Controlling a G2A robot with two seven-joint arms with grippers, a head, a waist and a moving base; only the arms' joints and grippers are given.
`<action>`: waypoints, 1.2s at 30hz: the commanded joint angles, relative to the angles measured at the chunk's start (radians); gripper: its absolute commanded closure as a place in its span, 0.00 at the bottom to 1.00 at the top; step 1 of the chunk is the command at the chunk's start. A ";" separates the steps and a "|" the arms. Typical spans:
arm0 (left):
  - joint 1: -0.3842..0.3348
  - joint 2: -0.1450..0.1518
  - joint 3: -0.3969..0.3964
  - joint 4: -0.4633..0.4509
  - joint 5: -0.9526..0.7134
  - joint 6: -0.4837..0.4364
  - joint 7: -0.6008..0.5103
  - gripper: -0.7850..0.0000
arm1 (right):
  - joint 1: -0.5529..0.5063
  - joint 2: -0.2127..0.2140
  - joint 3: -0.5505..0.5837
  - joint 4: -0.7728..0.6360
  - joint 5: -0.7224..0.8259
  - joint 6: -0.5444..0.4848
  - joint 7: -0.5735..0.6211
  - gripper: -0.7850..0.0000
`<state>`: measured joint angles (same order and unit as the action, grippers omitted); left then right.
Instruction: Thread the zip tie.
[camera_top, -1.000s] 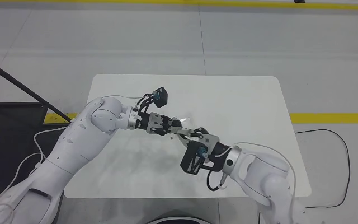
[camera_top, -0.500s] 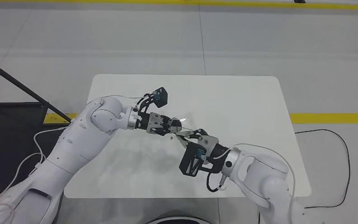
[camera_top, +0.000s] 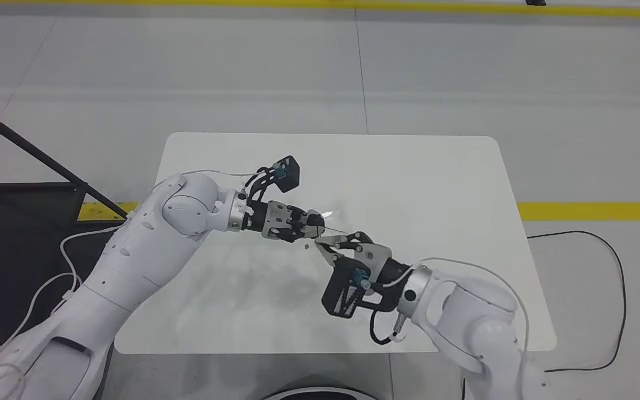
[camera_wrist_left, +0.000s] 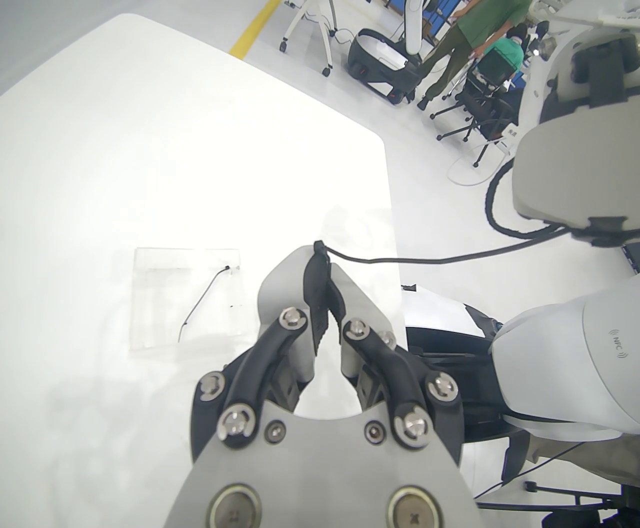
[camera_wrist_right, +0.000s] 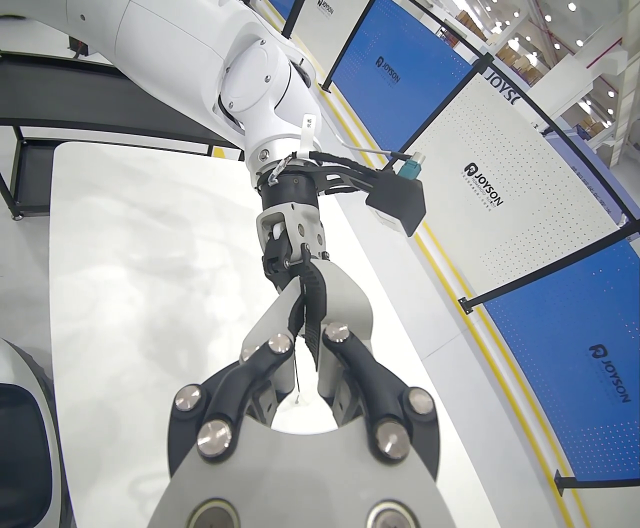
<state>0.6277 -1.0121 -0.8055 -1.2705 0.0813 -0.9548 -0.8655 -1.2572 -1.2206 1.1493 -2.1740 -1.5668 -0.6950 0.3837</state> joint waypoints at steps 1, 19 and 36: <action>0.000 0.000 0.000 0.000 0.000 0.000 0.000 1.00 | -0.002 0.001 -0.001 -0.002 -0.002 0.002 -0.001 1.00; 0.000 0.000 0.000 0.000 0.000 0.000 0.000 1.00 | -0.004 0.009 -0.010 -0.007 -0.014 0.018 -0.014 1.00; 0.000 0.000 0.000 0.000 0.000 0.000 0.000 1.00 | 0.013 0.014 -0.010 0.009 0.004 0.038 -0.006 1.00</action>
<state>0.6277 -1.0121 -0.8055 -1.2705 0.0813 -0.9548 -0.8655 -1.2441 -1.2073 1.1389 -2.1637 -1.5607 -0.6594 0.3788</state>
